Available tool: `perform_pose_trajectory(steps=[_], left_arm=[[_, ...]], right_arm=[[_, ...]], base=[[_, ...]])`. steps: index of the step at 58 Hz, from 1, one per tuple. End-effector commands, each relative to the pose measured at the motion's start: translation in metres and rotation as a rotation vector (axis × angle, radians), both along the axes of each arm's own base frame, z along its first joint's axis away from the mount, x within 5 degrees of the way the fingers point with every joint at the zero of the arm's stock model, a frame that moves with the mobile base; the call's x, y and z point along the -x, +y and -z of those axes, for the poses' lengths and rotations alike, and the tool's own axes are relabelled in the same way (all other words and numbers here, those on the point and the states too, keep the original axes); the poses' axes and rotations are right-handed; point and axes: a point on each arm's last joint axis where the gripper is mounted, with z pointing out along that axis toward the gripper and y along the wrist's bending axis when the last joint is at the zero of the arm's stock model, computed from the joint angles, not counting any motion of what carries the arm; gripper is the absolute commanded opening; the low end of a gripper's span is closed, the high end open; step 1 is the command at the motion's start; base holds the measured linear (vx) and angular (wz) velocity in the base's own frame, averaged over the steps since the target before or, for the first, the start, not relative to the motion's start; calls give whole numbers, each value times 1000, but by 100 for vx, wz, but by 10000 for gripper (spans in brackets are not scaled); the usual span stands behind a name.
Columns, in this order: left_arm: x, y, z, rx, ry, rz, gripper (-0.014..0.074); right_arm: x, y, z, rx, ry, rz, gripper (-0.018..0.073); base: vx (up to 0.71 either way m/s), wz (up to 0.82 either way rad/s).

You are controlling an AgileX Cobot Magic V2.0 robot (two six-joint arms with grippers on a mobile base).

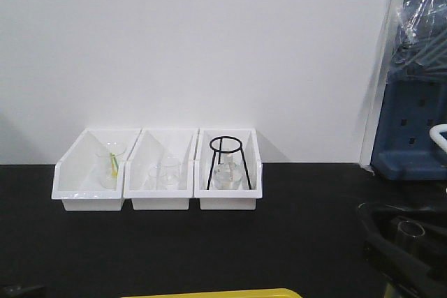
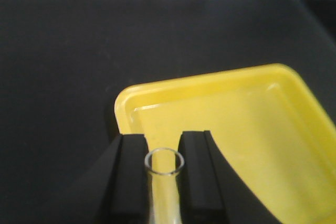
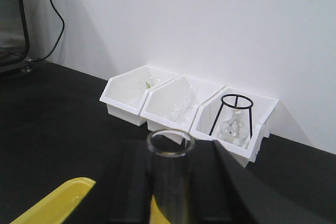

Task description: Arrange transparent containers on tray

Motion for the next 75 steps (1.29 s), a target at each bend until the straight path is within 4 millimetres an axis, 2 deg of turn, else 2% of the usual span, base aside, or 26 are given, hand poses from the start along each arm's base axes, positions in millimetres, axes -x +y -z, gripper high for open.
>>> perform_pose_trajectory(steps=[1,13,24,38,56,64,75], left_arm=[[-25,-7,-13,12,-12,9,-1],[-71,-21,-2,49,95,4,-1],[-99,-37,25,108,207,33,-1],[-116,-58,68,59,319,83,-1],[-134,-68,105,115,413,6,6],[-138,-69,118,116,437,-13,28],[-142,-68,124,109,435,-26,109]], right_arm=[[2,3,-17,-71,-56,-40,-11],[0,0,-12,-52,-9,0,-11],[-1,-3,-8,-28,23,32,-11],[-1,-3,-8,-27,24,33,-11],[-1,-3,-8,-26,22,33,-11],[-1,-3,-8,-26,22,33,-11],[-1,-3,-8,-26,22,33,-11]], base=[[0,0],[0,0],[0,0],[0,0],[0,0],[0,0],[0,0]])
